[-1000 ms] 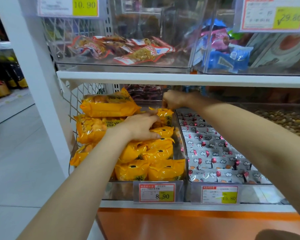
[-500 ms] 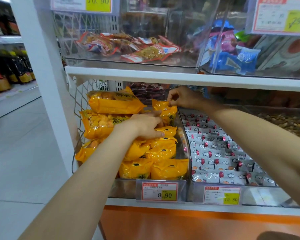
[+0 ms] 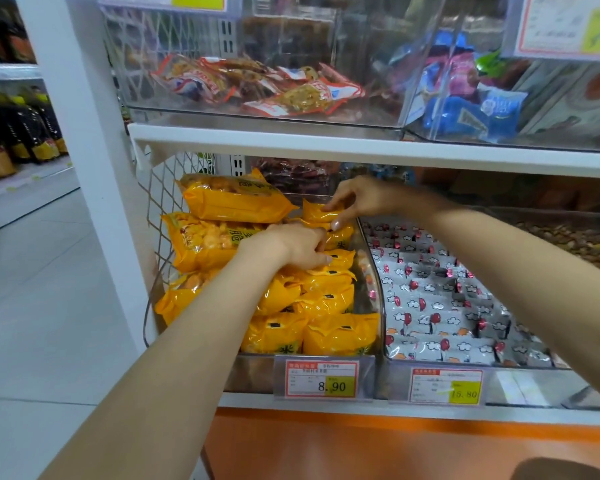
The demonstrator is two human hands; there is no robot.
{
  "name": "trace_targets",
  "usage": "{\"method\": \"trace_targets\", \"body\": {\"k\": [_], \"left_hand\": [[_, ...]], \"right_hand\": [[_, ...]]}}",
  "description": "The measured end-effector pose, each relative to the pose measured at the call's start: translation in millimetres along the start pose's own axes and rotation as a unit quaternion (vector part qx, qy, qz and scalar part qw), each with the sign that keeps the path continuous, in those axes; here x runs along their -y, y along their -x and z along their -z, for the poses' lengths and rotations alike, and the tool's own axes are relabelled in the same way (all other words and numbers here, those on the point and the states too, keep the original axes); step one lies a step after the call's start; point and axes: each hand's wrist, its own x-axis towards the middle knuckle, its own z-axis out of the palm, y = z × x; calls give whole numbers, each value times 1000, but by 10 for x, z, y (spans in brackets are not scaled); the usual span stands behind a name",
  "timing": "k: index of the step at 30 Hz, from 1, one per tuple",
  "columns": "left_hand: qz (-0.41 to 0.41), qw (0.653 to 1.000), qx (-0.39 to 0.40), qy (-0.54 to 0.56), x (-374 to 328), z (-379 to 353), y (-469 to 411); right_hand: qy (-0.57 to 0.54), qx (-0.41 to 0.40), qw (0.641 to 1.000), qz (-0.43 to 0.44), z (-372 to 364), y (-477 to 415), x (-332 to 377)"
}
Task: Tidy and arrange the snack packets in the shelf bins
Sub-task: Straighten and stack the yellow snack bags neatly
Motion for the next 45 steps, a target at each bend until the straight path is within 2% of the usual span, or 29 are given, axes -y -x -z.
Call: {"method": "trace_targets", "body": {"k": [9, 19, 24, 28, 30, 33, 35, 38, 40, 43, 45], "left_hand": [[37, 999, 15, -34, -66, -61, -10], [39, 998, 29, -30, -82, -47, 8], [-36, 994, -45, 97, -24, 48, 147], [-61, 988, -90, 108, -19, 96, 332], [-68, 987, -87, 114, 11, 89, 442], [-61, 992, -69, 88, 77, 9, 616], [-64, 992, -93, 55, 97, -62, 733], [-77, 982, -136, 102, 108, -109, 900], [-86, 980, -129, 124, 108, -126, 990], [-91, 991, -89, 35, 91, -192, 1060], [-87, 991, -103, -13, 89, -230, 1052]], "right_hand": [[105, 34, 992, -68, -97, -92, 93], [148, 43, 984, -88, -170, -73, 217], [142, -2, 986, -83, -218, -56, 179], [86, -33, 994, -62, -265, 22, 149], [98, -56, 992, -49, -250, 83, 174], [139, -8, 989, -59, -253, 110, 207], [195, -3, 978, -75, -282, 73, 216], [241, -25, 966, -92, -312, 36, 250], [240, -43, 966, -92, -324, 46, 276], [238, -60, 965, -90, -345, 50, 243], [235, -50, 967, -82, -334, 111, 286]]}}
